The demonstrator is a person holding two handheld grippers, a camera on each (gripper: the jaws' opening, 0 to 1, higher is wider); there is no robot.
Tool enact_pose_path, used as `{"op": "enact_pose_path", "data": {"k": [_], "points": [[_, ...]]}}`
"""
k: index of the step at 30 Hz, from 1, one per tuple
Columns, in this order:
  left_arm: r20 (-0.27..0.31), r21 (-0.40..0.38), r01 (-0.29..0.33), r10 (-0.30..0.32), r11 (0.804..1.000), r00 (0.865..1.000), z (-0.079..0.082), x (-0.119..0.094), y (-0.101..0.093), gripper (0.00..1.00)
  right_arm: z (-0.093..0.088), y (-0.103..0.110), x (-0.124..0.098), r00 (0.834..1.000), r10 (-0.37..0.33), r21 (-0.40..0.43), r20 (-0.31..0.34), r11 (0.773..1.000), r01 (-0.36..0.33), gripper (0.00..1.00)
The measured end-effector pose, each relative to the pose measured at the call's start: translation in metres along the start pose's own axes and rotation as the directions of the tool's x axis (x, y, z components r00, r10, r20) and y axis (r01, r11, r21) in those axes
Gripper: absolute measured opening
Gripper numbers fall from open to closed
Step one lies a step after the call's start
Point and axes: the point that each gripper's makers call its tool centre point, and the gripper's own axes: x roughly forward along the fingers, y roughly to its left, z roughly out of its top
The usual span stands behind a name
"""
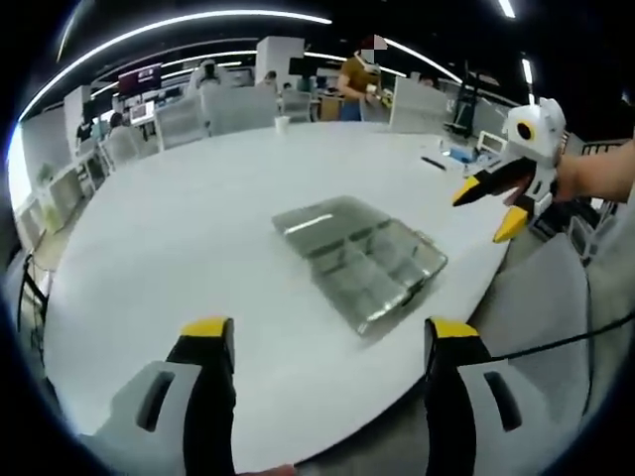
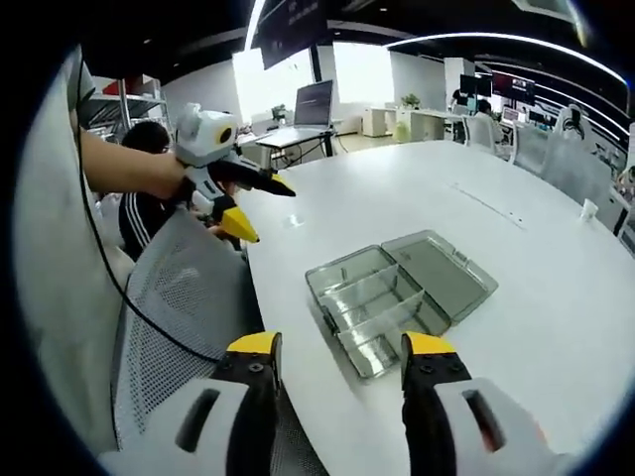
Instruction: Insert the divider into the dual guide fixture by aligning both edges with the guide slots and pushing it downward to the bottom, including one-sided entry, uneven engagement, binding, and posture correction.
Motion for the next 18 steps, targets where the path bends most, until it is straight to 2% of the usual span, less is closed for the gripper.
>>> {"op": "enact_pose_path", "data": {"k": [18], "points": [[-0.038, -0.040, -0.069, 0.067, 0.997, 0.997, -0.031, -0.019, 0.051, 0.73, 0.013, 0.002, 0.001, 1.000, 0.002, -0.019, -0.003, 1.000, -0.002, 0.47]]}}
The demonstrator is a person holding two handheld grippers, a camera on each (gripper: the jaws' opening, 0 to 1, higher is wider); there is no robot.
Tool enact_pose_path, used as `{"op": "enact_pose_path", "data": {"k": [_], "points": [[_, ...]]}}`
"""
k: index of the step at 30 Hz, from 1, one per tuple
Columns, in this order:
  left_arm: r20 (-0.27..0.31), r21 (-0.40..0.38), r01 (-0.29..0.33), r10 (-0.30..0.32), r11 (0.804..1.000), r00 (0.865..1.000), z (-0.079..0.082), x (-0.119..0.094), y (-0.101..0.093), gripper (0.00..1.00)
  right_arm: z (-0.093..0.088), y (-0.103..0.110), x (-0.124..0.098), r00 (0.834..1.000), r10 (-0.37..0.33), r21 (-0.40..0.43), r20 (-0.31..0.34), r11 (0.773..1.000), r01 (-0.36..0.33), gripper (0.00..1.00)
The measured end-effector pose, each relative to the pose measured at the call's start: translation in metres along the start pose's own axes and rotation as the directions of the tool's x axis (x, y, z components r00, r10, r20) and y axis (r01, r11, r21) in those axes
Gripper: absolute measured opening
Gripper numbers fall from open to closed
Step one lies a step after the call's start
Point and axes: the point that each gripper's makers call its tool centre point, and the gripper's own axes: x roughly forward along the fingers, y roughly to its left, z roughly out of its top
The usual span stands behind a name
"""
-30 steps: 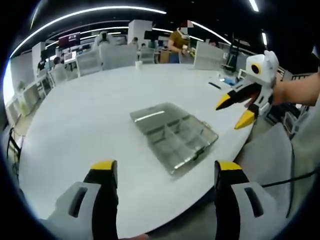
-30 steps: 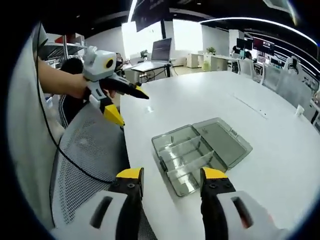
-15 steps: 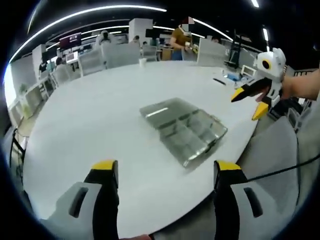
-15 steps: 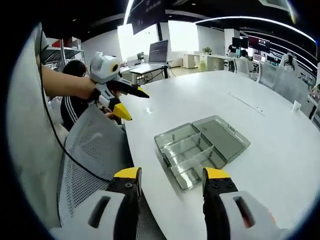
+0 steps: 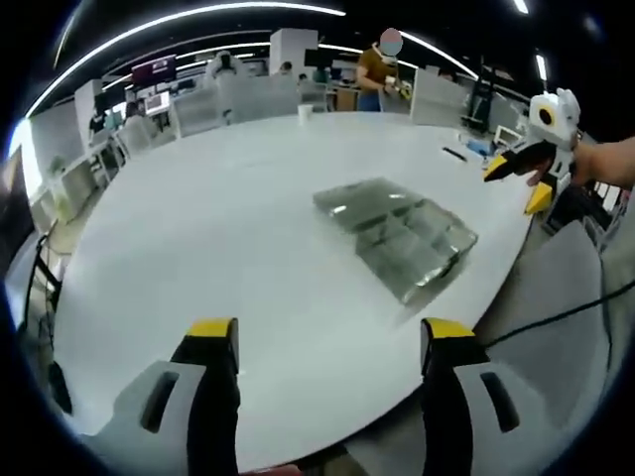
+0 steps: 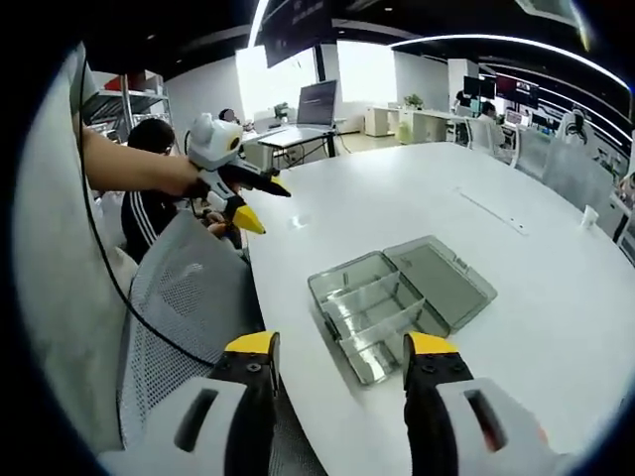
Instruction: Insert the divider into the dual guide fixture by aligning both edges with the guide slots and pushing it downward to the bottom, including one-sided entry, uneven engagement, binding, and posture correction.
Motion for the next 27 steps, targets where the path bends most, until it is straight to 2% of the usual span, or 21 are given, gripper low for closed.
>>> {"op": "enact_pose_path", "data": {"k": [15, 20, 27], "points": [[-0.048, -0.035, -0.053, 0.052, 0.998, 0.998, -0.025, -0.003, 0.038, 0.70, 0.012, -0.002, 0.013, 1.000, 0.013, -0.024, -0.006, 1.000, -0.013, 0.50], [-0.076, -0.065, -0.081, 0.076, 0.995, 0.994, -0.035, 0.001, 0.051, 0.68, 0.014, 0.000, 0.016, 1.000, 0.018, -0.029, -0.012, 0.999, -0.018, 0.51], [-0.102, -0.068, -0.087, 0.079, 0.994, 0.992, -0.046, 0.009, 0.062, 0.67, 0.014, -0.001, 0.019, 0.999, 0.024, -0.037, -0.022, 0.999, -0.025, 0.51]]}}
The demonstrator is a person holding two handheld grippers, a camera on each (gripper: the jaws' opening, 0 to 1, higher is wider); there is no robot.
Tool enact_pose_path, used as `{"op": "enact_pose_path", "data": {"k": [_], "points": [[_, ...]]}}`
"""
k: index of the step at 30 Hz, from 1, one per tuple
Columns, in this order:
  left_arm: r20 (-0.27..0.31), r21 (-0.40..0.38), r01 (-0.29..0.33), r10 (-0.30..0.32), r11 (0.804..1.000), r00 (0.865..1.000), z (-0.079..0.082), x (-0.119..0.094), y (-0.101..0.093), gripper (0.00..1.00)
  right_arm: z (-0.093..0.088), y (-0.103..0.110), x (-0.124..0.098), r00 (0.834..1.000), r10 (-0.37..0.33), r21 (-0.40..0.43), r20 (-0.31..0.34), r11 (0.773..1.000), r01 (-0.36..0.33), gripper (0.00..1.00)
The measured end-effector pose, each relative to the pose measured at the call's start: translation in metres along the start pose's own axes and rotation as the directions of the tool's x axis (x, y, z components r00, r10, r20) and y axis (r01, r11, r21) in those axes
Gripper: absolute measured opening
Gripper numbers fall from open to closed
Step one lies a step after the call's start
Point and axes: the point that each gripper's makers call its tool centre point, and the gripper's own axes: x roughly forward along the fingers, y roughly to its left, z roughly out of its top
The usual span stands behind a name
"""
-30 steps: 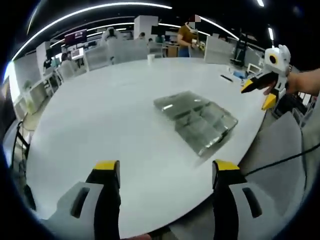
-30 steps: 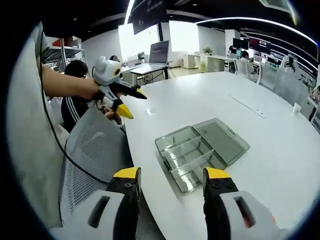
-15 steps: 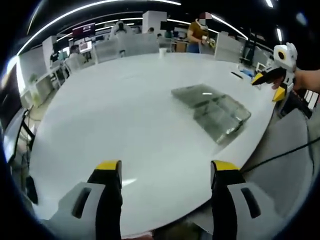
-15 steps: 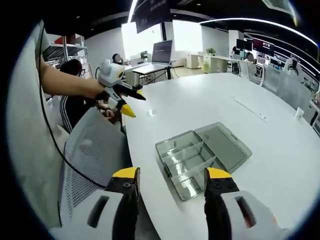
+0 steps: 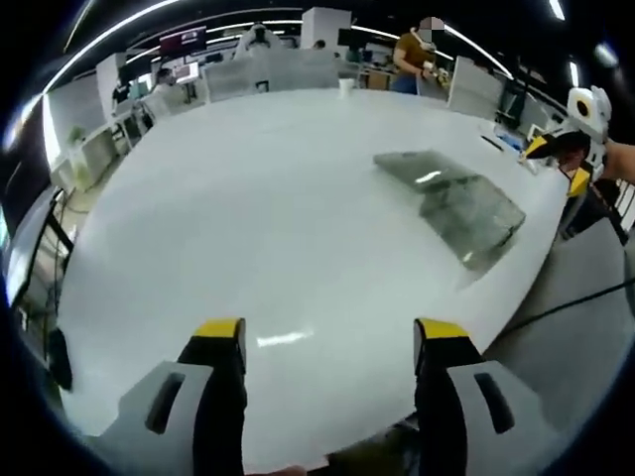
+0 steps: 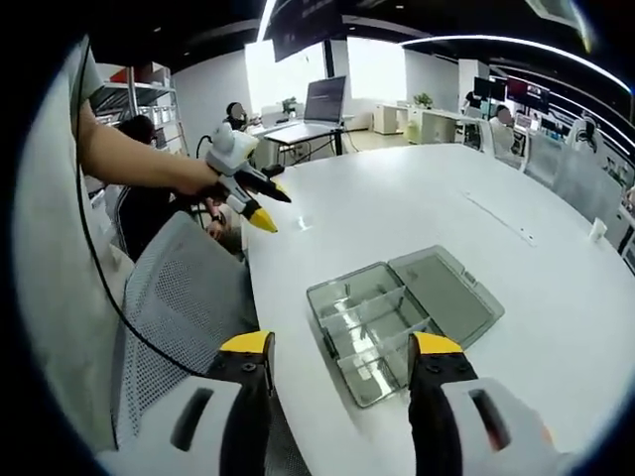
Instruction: Insert the divider into the dual guide fixture by aligning both edges with the guide slots and pushing it downward to the bottom, including one-sided entry, uneven engagement, binding, and posture correction.
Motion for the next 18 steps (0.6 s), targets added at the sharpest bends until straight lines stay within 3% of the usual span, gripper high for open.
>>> {"op": "enact_pose_path", "data": {"k": [18], "points": [[-0.043, 0.191, 0.081, -0.074, 0.978, 0.996, -0.005, 0.013, 0.025, 0.58, -0.005, 0.000, -0.001, 1.000, -0.001, 0.004, -0.014, 1.000, 0.001, 0.52]]}}
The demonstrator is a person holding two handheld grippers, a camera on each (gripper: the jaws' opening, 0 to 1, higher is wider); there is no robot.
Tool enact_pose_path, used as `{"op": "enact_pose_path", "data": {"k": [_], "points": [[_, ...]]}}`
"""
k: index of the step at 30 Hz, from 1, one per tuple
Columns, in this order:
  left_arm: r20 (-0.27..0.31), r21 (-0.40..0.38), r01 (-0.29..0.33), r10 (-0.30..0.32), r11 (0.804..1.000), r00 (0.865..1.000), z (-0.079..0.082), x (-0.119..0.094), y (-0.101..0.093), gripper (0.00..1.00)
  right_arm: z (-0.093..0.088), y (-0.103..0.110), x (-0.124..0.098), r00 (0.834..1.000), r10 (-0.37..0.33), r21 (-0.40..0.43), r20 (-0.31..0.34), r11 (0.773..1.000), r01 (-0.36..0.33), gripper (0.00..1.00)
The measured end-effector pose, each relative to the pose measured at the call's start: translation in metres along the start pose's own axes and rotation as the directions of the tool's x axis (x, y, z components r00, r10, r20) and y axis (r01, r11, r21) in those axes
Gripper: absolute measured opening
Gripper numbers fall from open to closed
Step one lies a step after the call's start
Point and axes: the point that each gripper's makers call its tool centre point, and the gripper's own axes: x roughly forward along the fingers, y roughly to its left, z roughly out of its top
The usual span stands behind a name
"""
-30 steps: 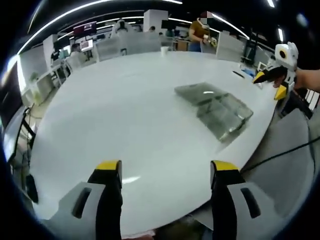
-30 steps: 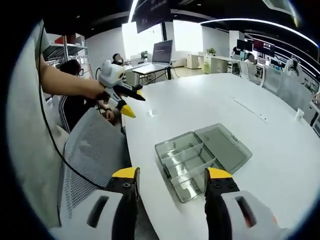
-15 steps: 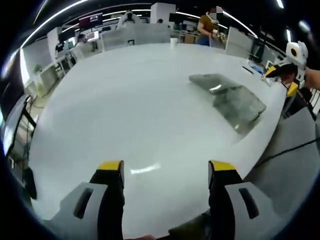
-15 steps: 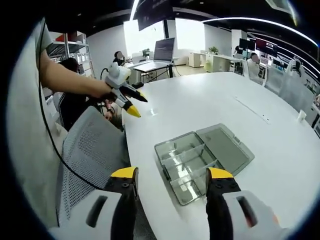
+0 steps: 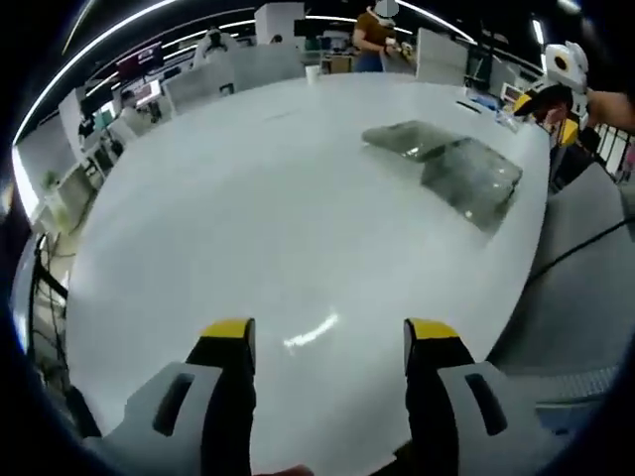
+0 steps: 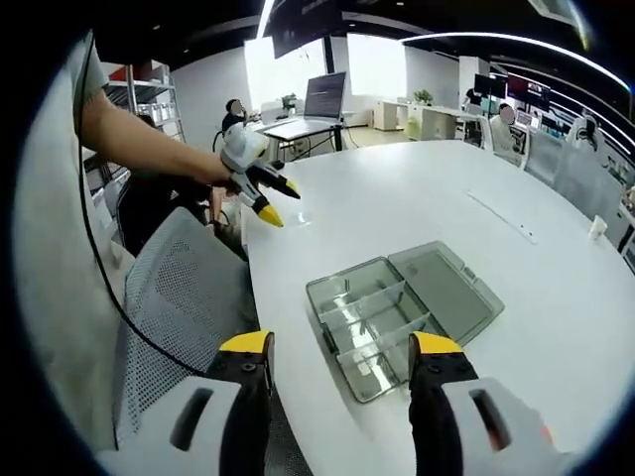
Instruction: Insert the divider into the dual guide fixture by aligning both edges with the guide slots and pushing it downward to the bottom, including one-sided entry, uneven engagement, binding, and posture correction.
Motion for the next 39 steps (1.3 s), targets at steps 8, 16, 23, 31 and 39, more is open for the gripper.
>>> {"op": "enact_pose_path", "data": {"k": [8, 16, 23, 31, 39], "points": [[-0.025, 0.093, 0.047, -0.045, 0.995, 0.999, -0.002, 0.004, 0.003, 0.56, -0.003, 0.000, -0.001, 1.000, -0.004, 0.003, -0.005, 1.000, 0.004, 0.52], [-0.041, 0.160, 0.087, -0.081, 0.983, 0.996, 0.002, 0.005, 0.001, 0.56, -0.004, -0.002, 0.002, 1.000, -0.005, 0.005, -0.014, 1.000, 0.005, 0.53], [-0.095, 0.241, 0.139, -0.119, 0.961, 0.988, -0.007, 0.005, 0.002, 0.56, -0.004, -0.003, 0.001, 1.000, -0.006, -0.002, -0.021, 1.000, 0.006, 0.54], [-0.152, 0.365, 0.212, -0.166, 0.907, 0.974, -0.006, 0.009, 0.006, 0.51, -0.005, -0.004, -0.002, 0.999, -0.007, -0.011, -0.031, 1.000, 0.007, 0.56], [-0.218, 0.449, 0.278, -0.198, 0.849, 0.956, -0.003, 0.018, 0.010, 0.48, -0.008, -0.006, -0.005, 0.999, -0.011, -0.010, -0.043, 1.000, 0.011, 0.56]]}}
